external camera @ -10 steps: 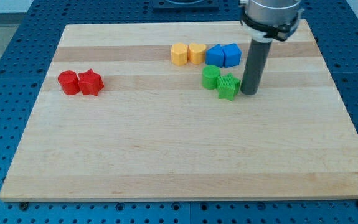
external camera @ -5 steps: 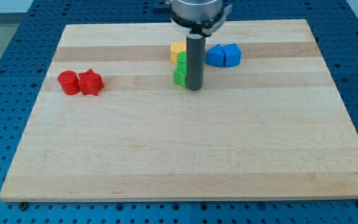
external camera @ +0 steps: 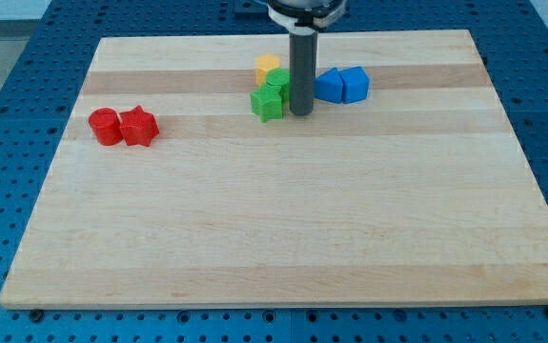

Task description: Place the green star on top of the red circle

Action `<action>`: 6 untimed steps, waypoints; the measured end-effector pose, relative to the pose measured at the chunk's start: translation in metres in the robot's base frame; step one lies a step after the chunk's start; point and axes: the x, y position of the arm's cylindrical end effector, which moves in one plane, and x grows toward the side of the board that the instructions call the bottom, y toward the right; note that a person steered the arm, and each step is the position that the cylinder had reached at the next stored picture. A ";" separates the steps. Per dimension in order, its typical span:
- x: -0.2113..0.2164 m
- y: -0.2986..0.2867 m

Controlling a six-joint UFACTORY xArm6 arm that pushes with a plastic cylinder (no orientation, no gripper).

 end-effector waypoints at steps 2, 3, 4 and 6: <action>-0.001 -0.080; -0.001 -0.116; -0.001 -0.145; -0.001 -0.202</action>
